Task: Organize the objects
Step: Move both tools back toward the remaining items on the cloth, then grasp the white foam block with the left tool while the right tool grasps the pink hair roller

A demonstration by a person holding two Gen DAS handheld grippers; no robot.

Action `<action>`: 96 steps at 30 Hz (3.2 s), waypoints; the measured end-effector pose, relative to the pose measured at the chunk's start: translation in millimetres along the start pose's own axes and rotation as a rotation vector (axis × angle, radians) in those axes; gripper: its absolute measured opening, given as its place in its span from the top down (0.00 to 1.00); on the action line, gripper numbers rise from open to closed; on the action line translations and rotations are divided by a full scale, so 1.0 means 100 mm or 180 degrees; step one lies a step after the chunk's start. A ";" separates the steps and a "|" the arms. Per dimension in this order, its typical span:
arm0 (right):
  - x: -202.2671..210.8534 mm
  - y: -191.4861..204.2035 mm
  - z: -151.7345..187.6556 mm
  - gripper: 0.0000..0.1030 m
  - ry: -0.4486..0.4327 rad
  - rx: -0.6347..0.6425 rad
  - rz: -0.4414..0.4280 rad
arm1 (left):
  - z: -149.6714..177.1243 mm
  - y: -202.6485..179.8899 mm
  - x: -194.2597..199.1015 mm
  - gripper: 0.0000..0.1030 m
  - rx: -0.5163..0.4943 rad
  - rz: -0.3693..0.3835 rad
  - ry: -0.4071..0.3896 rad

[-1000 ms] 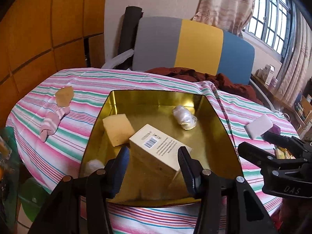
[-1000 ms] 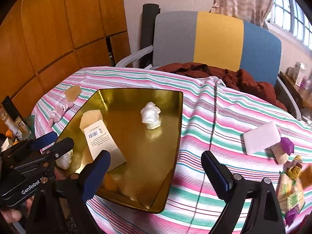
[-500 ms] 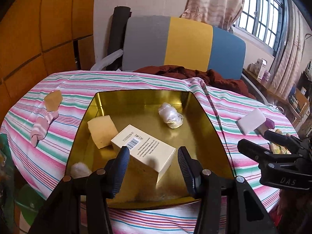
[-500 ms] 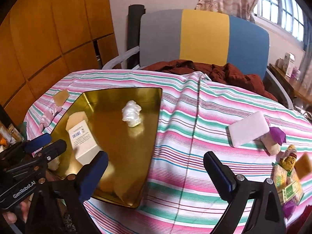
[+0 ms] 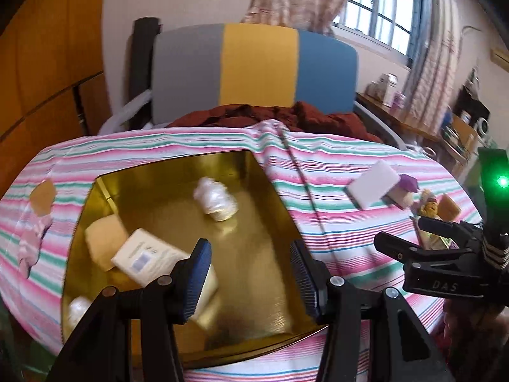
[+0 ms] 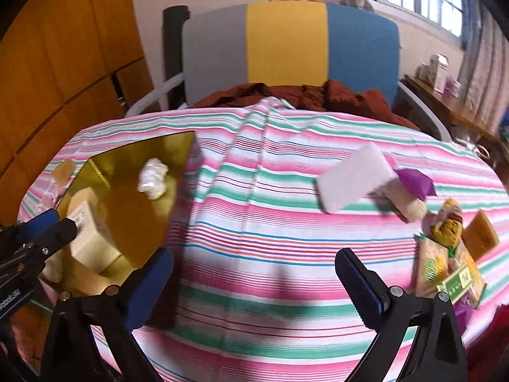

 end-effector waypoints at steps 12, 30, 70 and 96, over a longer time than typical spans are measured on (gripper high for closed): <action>0.20 -0.92 0.04 0.00 -0.0023 -0.0427 0.0381 | -0.20 -0.80 -0.33 0.37 -0.0610 0.0544 0.0136; 0.42 -1.94 -0.16 0.00 -0.0460 -0.1171 0.0378 | -0.51 -2.05 -1.27 0.19 -0.1598 0.1266 0.0497; 0.30 -2.00 -0.12 0.00 -0.0380 -0.1382 0.0222 | 0.00 -1.91 -0.87 0.40 -0.1062 0.1449 0.0743; -0.92 -1.79 -1.24 0.00 0.0507 -0.0914 -0.0084 | 0.07 -1.04 -0.20 0.40 -0.0302 0.1526 0.0434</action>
Point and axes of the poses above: each gripper's, at about its wrist camera, not at the fingertips, and x roughly against the way its jaws point, y to its left, z to its underside, the point moved 7 cm from there along -x, roughly the way its jaws point, and after that the axes turned 5 degrees about -z, right-handed, at the moved point
